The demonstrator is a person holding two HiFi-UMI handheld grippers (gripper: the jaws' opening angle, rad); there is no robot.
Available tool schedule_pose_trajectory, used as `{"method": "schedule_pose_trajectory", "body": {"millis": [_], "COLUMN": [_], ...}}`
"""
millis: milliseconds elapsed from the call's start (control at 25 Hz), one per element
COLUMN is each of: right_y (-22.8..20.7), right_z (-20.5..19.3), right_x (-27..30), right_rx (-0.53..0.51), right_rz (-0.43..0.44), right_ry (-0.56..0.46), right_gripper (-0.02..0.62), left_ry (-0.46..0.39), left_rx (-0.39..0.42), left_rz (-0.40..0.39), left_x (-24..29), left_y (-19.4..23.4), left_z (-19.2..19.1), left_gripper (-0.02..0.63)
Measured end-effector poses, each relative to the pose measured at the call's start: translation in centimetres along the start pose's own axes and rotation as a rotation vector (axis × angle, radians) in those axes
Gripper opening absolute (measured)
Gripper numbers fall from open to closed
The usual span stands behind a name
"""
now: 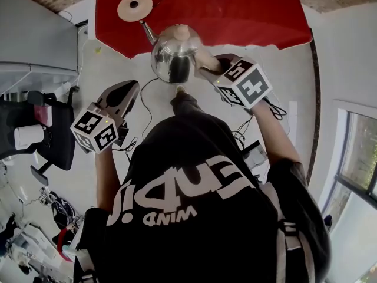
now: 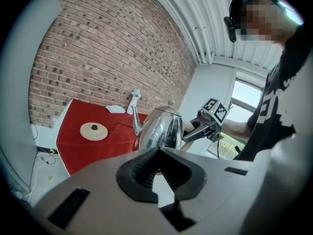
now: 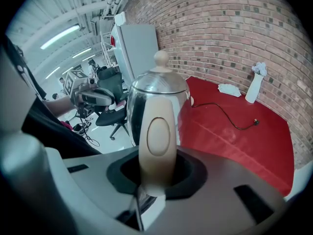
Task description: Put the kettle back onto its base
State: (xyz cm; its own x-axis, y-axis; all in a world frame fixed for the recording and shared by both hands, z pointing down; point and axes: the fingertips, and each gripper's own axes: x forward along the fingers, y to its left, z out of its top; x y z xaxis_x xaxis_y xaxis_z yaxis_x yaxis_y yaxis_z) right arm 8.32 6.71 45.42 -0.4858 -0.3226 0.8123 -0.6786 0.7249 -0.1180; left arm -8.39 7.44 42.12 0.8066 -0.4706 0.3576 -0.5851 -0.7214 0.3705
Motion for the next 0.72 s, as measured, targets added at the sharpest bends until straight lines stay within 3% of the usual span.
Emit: {"method": "schedule_pose_trajectory", "body": {"millis": [160, 720], "right_y": [-3.0, -10.9], "right_z": [2.6, 5.5], "right_x": [0.9, 0.4], "right_rx": [-0.018, -0.105], "right_rz": [0.019, 0.057], "right_ry": [0.005, -0.001], "right_gripper": [0.087, 0.087], "left_ry": [-0.009, -0.062], "left_rx": [-0.016, -0.018], "left_rz": [0.016, 0.074], "left_x": [2.2, 9.0], "left_y": [2.7, 4.8], "left_z": [2.3, 7.3], "left_gripper": [0.009, 0.009]}}
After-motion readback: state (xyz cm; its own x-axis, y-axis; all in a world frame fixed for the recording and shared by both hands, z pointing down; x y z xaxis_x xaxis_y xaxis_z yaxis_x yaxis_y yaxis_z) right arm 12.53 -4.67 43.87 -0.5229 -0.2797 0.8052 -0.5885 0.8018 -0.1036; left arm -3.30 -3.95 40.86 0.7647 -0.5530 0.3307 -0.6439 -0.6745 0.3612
